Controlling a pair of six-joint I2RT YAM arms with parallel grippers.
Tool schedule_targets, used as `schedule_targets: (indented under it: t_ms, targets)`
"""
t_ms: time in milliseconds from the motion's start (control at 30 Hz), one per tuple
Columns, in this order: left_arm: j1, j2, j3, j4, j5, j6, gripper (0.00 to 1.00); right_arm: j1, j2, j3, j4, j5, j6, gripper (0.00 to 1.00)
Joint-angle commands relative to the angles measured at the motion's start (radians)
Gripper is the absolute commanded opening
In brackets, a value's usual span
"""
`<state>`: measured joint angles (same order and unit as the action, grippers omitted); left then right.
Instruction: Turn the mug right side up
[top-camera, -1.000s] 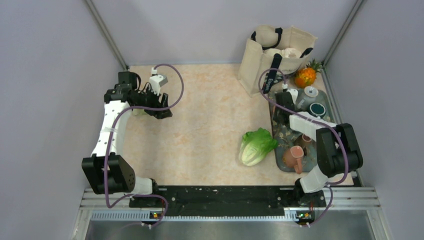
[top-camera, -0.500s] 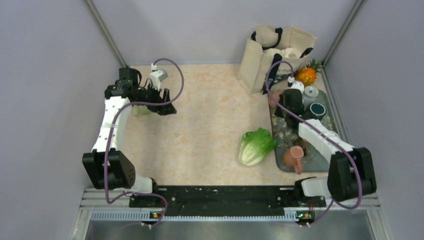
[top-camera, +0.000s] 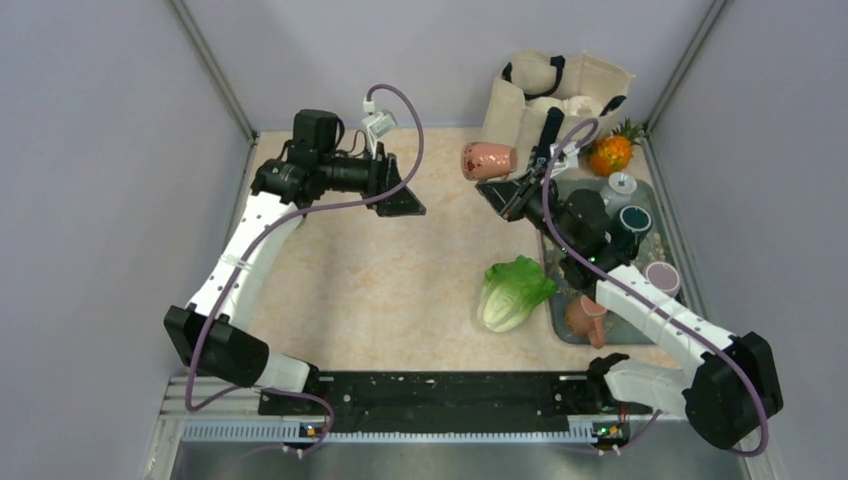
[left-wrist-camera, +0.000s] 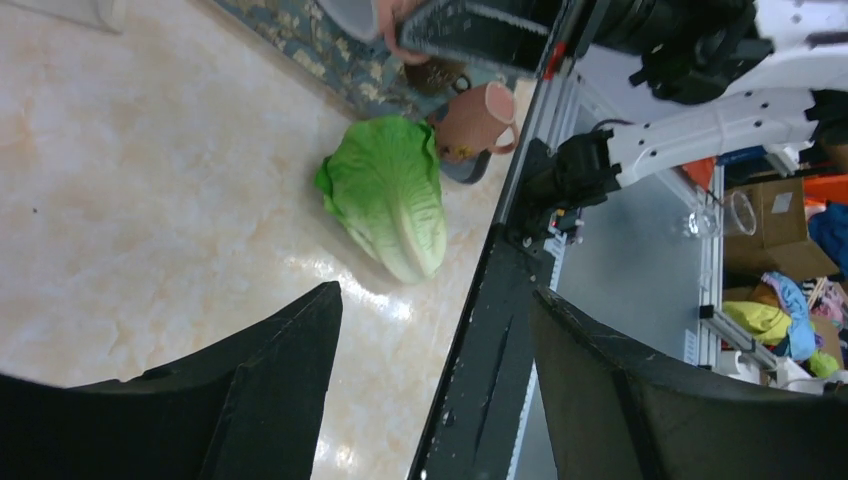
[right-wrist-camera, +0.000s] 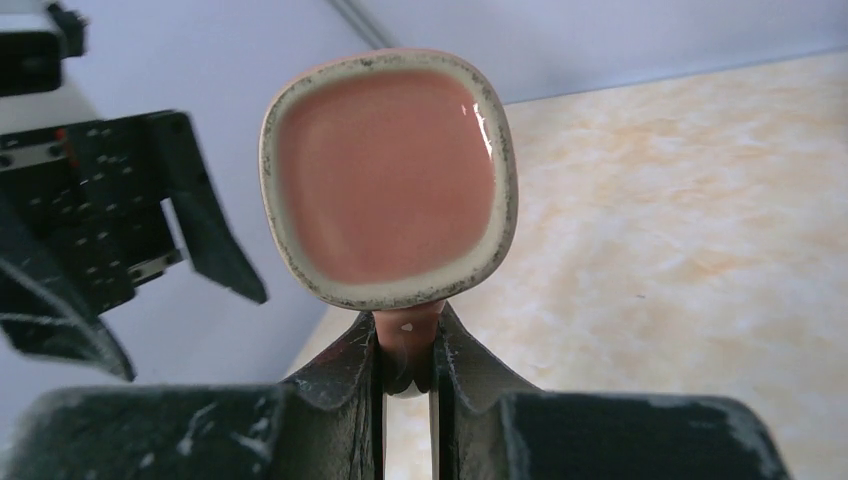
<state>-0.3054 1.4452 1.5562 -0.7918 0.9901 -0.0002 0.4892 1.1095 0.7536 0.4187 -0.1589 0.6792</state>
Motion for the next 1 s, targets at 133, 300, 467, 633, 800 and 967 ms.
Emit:
schedule_targets:
  t_ms: [133, 300, 467, 633, 800, 967]
  targets:
    - [-0.038, 0.025, 0.063, 0.315, 0.016, -0.308, 0.74, 0.077, 0.034, 0.040, 0.300, -0.093, 0.146, 0.00]
    - [-0.081, 0.081, 0.101, 0.395, 0.018, -0.373, 0.71, 0.081, 0.054, 0.036, 0.322, -0.107, 0.176, 0.00]
    - [-0.120, 0.124, 0.140, 0.405, -0.006, -0.375, 0.70, 0.100, 0.084, 0.058, 0.331, -0.142, 0.177, 0.00]
    - [-0.130, 0.151, 0.170, 0.411, -0.008, -0.385, 0.62, 0.115, 0.115, 0.055, 0.353, -0.161, 0.198, 0.00]
    - [-0.139, 0.154, 0.176, 0.419, 0.015, -0.398, 0.25, 0.123, 0.167, 0.050, 0.407, -0.188, 0.237, 0.00]
    - [-0.141, 0.140, 0.153, 0.393, 0.022, -0.384, 0.00, 0.122, 0.226, 0.061, 0.421, -0.204, 0.258, 0.08]
